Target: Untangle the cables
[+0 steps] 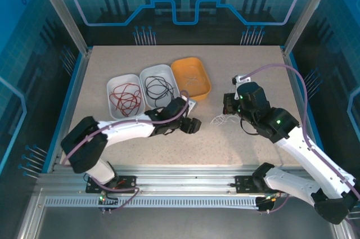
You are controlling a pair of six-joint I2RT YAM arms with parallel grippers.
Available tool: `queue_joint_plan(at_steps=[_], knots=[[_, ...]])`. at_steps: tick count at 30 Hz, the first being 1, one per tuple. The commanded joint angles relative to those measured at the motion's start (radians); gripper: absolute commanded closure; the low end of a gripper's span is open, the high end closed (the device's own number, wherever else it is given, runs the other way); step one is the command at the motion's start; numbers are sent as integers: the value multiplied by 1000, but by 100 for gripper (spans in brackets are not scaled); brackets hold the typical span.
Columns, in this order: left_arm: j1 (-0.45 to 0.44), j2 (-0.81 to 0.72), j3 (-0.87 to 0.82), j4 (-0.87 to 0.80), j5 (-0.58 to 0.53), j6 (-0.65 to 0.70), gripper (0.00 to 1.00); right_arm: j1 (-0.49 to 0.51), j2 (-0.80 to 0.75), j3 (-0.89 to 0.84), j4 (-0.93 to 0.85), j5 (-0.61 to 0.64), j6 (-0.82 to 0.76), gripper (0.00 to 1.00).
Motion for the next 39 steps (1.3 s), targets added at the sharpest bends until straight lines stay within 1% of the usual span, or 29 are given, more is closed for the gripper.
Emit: queue_joint_plan(at_steps=[1, 3, 6, 9, 12, 14, 15, 18, 22, 26, 30, 31, 32, 36, 39], knots=[[4, -74, -136, 314, 99, 126, 28, -11, -2, 46, 16, -44, -22, 100], [3, -109, -232, 508, 160, 163, 27, -11, -4, 57, 17, -55, -22, 100], [3, -118, -346, 775, 180, 184, 26, -11, -5, 71, 16, -69, -15, 100], [4, -110, -380, 912, 211, 180, 23, -11, -7, 81, 15, -87, -1, 100], [3, -108, -364, 911, 307, 199, 21, -11, -5, 93, 14, -104, 13, 100], [1, -107, -339, 860, 363, 243, 21, -11, -5, 100, 16, -111, 21, 100], [0, -104, -326, 828, 372, 263, 20, -11, -4, 103, 16, -116, 23, 100], [-2, -93, -307, 791, 368, 296, 21, -11, -2, 112, 28, -136, 29, 100], [-2, -77, -297, 801, 346, 337, 21, -13, 2, 125, 38, -169, 38, 100], [-2, -47, -273, 810, 326, 383, 25, -13, 7, 137, 45, -195, 53, 100], [-3, 0, -246, 813, 285, 433, 26, -15, 16, 150, 54, -234, 63, 100], [-3, 12, -239, 813, 274, 445, 29, -14, 16, 153, 57, -245, 66, 100], [-3, 21, -232, 811, 268, 457, 29, -15, 18, 154, 59, -253, 69, 100], [-5, 44, -214, 811, 252, 472, 30, -14, 16, 153, 71, -277, 79, 100], [-5, 56, -208, 825, 248, 467, 41, -15, 9, 145, 82, -282, 84, 100]])
